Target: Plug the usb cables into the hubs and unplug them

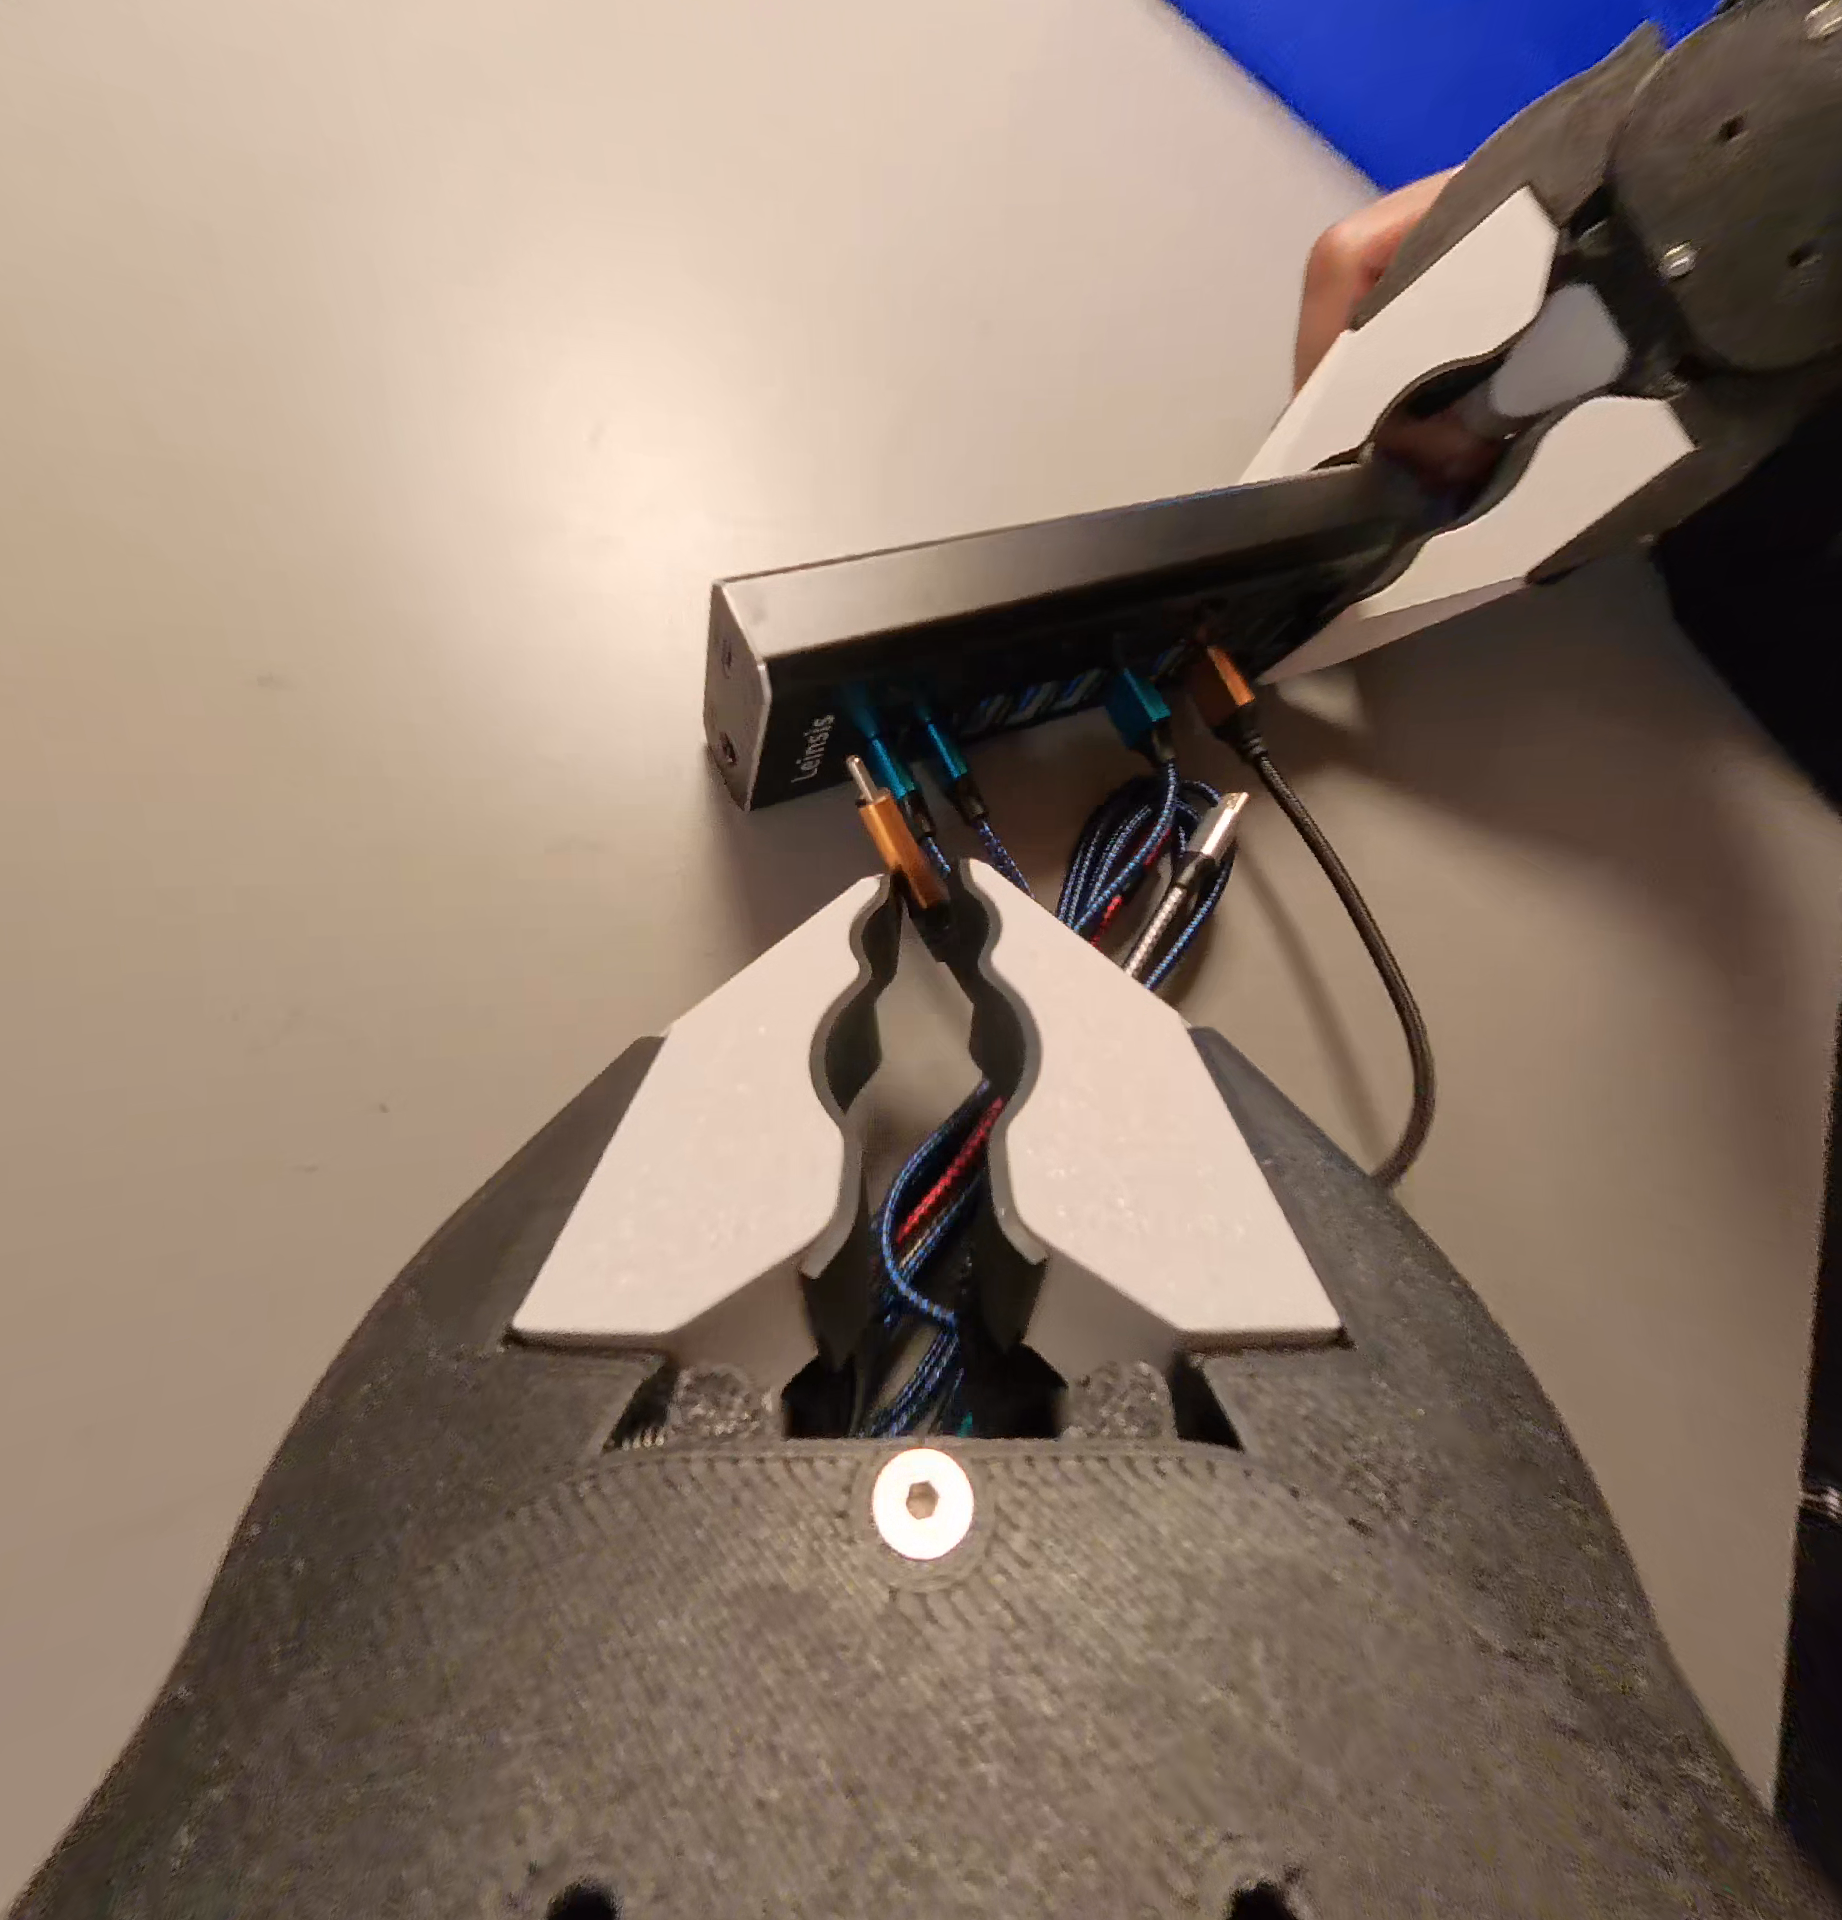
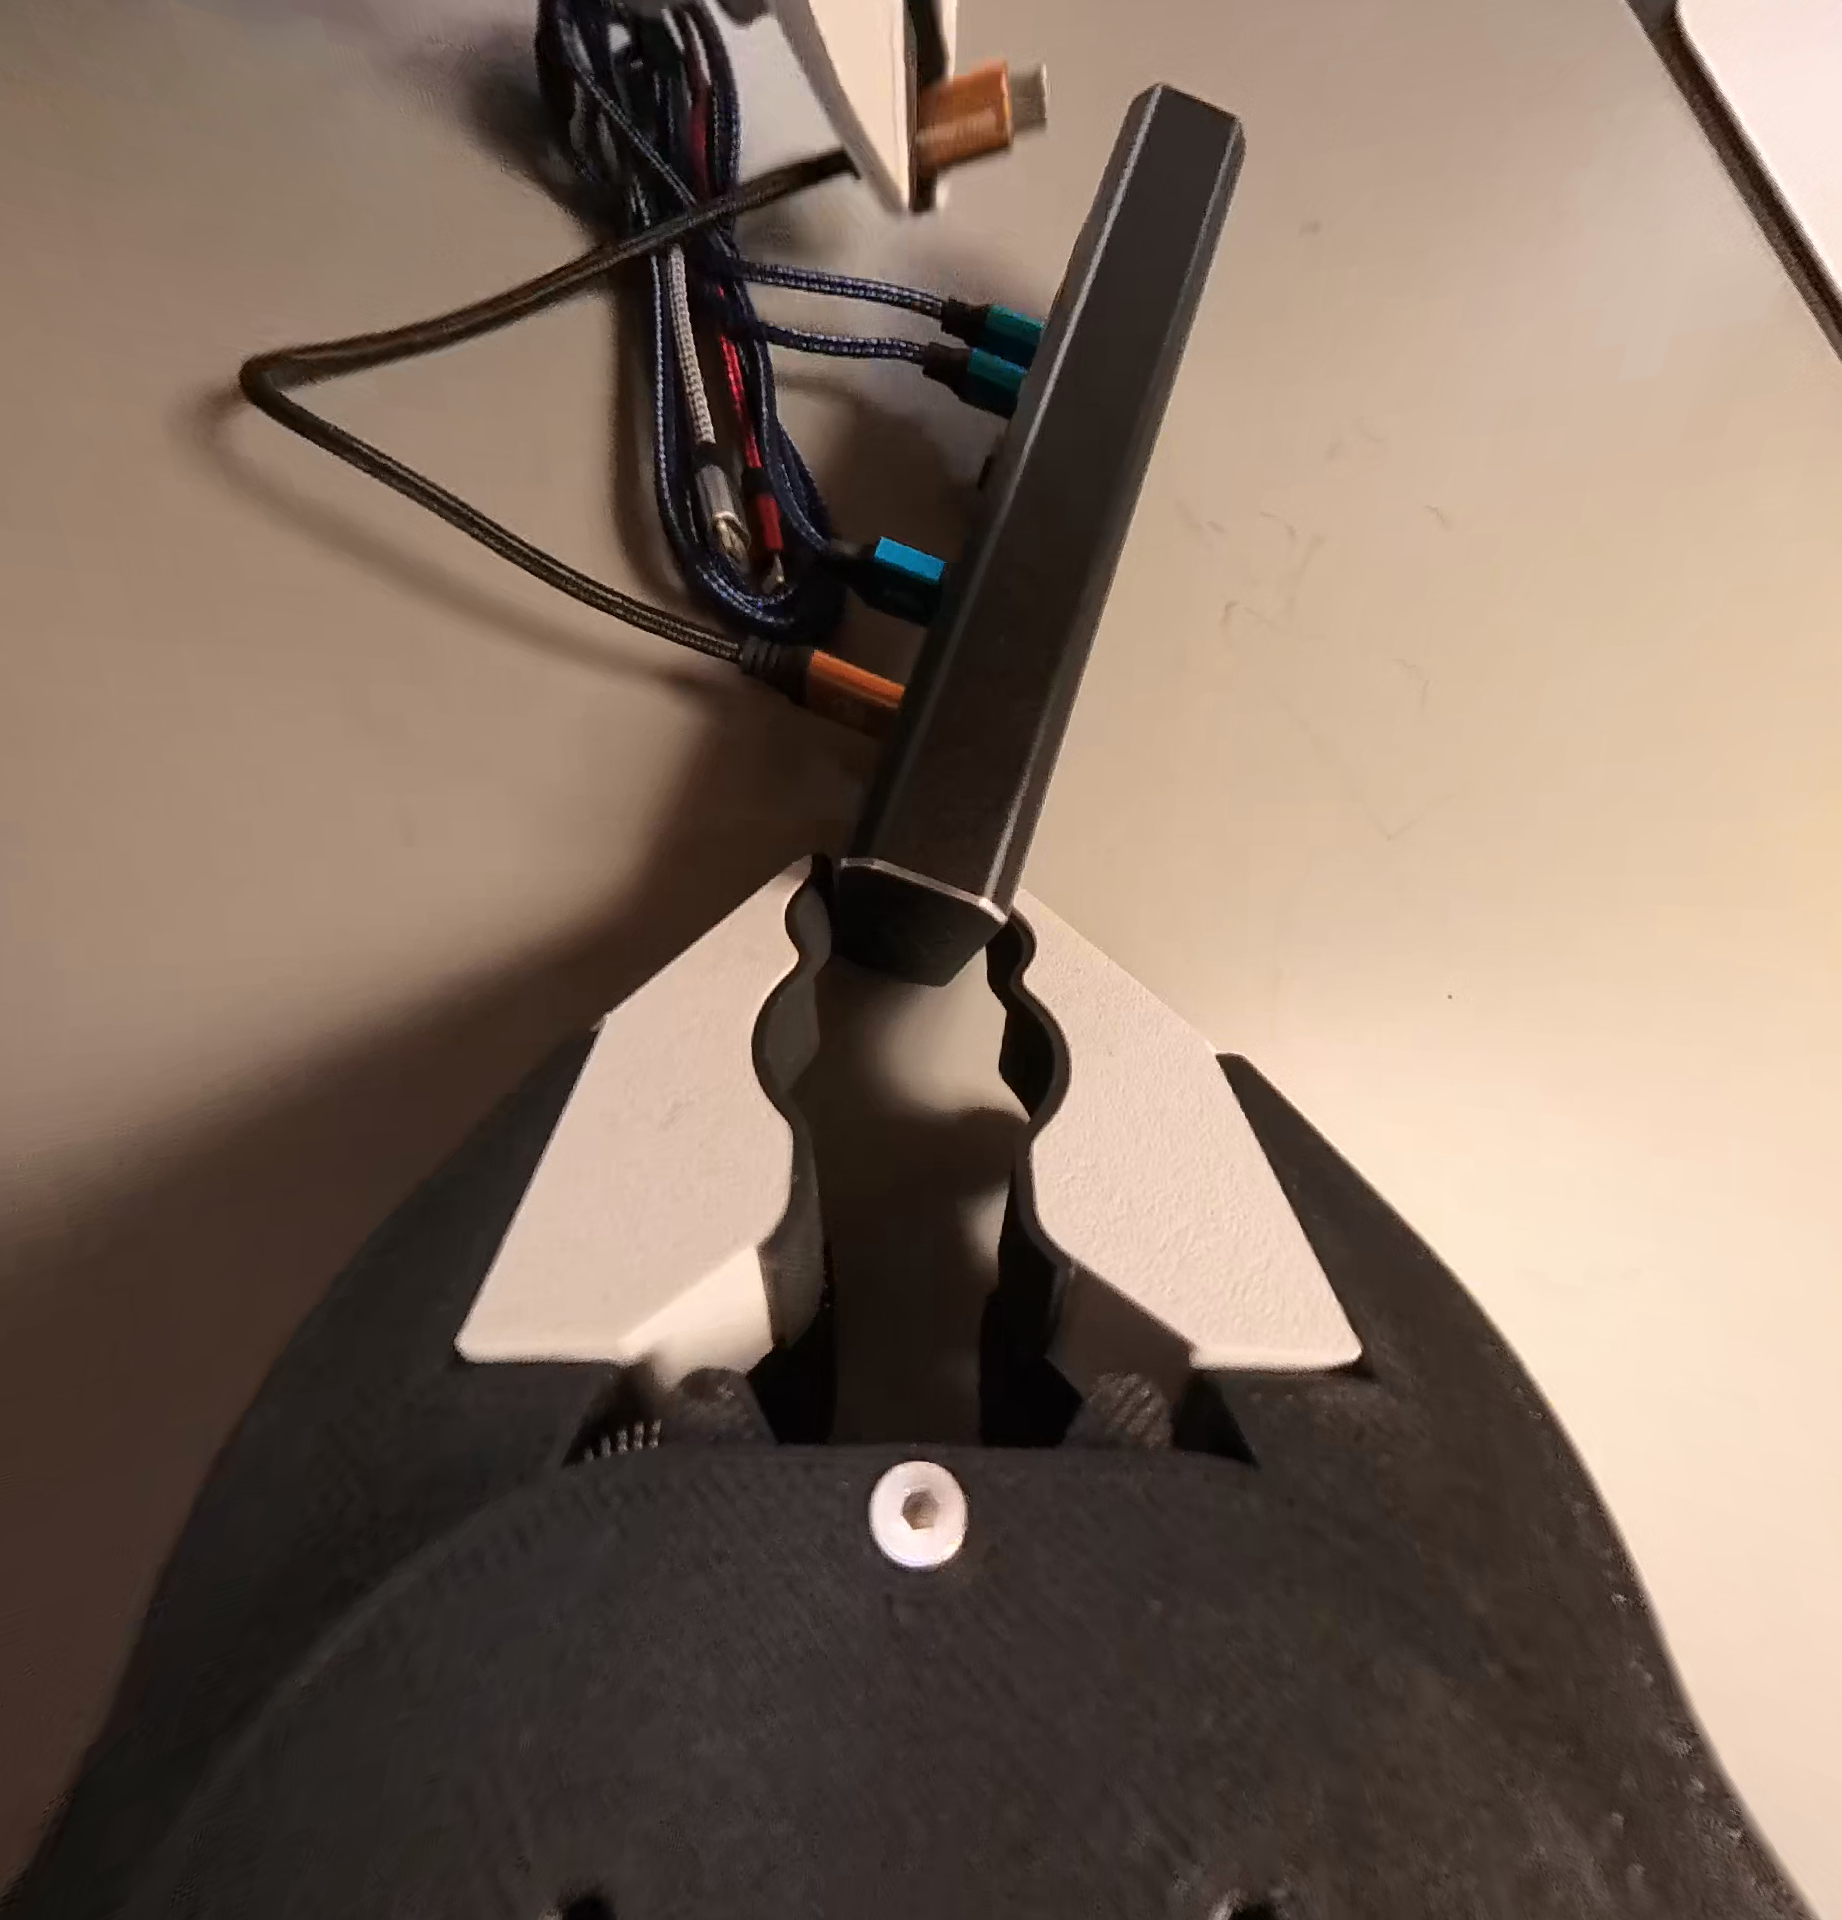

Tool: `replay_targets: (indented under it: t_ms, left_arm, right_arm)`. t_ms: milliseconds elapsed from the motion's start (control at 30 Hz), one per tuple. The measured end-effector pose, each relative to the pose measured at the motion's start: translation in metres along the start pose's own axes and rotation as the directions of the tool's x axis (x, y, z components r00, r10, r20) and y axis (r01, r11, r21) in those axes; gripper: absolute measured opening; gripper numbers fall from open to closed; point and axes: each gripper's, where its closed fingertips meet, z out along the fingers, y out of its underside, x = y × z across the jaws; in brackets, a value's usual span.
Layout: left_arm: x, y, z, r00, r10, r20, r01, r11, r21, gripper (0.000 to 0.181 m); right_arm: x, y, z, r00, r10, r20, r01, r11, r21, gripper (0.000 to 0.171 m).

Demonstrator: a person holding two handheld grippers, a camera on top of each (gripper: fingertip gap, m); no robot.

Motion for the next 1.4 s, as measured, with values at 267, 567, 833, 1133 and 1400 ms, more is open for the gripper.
replay_targets:
  t_ms: [267,567,833,1133,1400]
  left_arm:
    - [-0.017,-0.002,-0.031,0.995,-0.02,-0.1,0.029,0.996,0.087,0.01]
    - [-0.029,-0.002,-0.056,0.994,-0.014,-0.106,0.026,0.992,0.121,0.01]
    - [-0.015,-0.001,-0.035,0.993,0.09,-0.073,-0.084,0.993,0.089,0.01]
    - [0.023,-0.028,-0.042,0.924,0.381,-0.028,-0.364,0.902,0.231,0.009]
    - [0.042,-0.025,-0.031,0.784,0.617,0.073,-0.615,0.754,0.231,0.01]
  right_arm:
    - [0.0,0.012,-0.014,0.999,-0.018,0.046,0.017,1.0,0.018,0.03]
    - [-0.003,0.018,-0.019,0.997,-0.04,0.059,0.04,0.999,0.005,0.031]
    - [0.003,0.014,-0.056,0.999,0.02,-0.041,-0.02,1.0,0.015,0.047]
    - [-0.011,-0.095,-0.047,0.974,-0.222,-0.049,0.226,0.967,0.119,0.044]
    - [-0.015,-0.154,0.009,0.891,-0.449,-0.065,0.453,0.885,0.109,0.039]
